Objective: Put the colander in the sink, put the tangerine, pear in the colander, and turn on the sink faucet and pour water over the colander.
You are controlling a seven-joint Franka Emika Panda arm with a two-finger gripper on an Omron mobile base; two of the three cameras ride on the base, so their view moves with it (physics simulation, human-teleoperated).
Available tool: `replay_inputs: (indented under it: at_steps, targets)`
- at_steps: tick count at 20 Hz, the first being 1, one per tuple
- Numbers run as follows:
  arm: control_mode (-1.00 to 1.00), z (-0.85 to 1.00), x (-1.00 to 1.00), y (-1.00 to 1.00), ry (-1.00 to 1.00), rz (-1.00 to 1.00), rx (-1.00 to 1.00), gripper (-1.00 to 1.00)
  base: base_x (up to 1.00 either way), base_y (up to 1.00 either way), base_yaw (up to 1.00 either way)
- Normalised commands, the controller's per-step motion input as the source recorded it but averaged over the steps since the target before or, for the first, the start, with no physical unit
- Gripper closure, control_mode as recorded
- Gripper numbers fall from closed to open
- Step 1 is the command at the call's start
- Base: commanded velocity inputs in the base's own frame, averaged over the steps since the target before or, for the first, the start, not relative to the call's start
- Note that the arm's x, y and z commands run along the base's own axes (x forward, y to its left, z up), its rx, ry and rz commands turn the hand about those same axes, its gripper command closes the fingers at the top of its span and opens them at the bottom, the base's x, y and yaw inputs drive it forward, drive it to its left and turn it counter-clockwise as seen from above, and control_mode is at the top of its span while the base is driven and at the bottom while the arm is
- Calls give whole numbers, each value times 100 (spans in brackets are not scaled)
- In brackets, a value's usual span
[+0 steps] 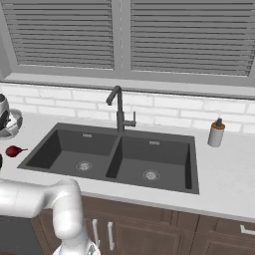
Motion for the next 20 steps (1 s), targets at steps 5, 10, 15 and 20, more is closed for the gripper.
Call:
replay_inputs:
  at_steps: [5,10,15,20]
  targets:
    - [-100,-21,18,22,1,-2,-1,-100,0,0,0]
    - [-100,-18,17,17,0,-2,0,-100,0,0,0]
    - [-100,-18,10,6,0,-1,0,100,0,0,0]
    - [-100,-22,0,1,0,0,0,100,0,0,0]
